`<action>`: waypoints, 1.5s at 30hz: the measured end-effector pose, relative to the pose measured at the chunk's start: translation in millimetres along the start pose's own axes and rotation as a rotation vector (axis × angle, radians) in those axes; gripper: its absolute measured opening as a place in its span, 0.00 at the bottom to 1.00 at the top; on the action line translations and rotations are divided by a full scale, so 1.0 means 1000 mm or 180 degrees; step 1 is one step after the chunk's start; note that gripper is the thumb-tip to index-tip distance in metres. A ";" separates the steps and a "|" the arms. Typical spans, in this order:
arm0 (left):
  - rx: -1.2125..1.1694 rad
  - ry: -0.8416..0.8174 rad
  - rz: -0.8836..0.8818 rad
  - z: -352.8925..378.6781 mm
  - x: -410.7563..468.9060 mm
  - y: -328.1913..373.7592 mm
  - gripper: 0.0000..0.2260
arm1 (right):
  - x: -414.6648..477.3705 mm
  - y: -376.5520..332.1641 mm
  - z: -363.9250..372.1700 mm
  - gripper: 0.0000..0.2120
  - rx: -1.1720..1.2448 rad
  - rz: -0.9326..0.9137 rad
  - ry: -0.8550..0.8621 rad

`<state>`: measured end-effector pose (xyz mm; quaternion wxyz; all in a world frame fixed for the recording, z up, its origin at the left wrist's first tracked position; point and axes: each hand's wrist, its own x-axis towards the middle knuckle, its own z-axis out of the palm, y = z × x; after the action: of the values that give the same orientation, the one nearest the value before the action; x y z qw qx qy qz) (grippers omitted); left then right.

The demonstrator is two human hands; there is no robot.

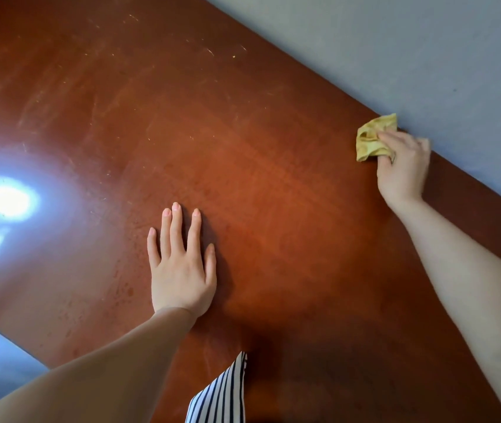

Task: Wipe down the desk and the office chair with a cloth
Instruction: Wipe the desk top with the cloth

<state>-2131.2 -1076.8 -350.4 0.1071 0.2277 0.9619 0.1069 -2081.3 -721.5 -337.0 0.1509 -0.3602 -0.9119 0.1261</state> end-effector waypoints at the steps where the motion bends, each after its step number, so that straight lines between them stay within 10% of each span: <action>1: -0.0002 0.0001 -0.0002 0.000 0.000 0.000 0.27 | 0.009 -0.007 0.004 0.20 -0.0048 0.0189 0.0068; 7: -0.0006 0.0023 0.0017 0.001 0.001 0.001 0.27 | 0.042 -0.054 0.026 0.18 -0.0081 0.0767 0.0035; 30: 0.0015 0.0088 -0.0012 0.001 0.002 -0.003 0.27 | -0.144 -0.062 0.007 0.15 0.0687 -0.2594 -0.0824; 45: 0.0001 0.0054 0.0021 0.001 -0.001 0.000 0.27 | -0.039 0.019 -0.010 0.19 0.0131 -0.0145 0.0118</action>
<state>-2130.2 -1077.2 -351.1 0.0985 0.2300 0.9620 0.1090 -2038.6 -733.6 -341.6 0.1779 -0.3384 -0.9142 0.1346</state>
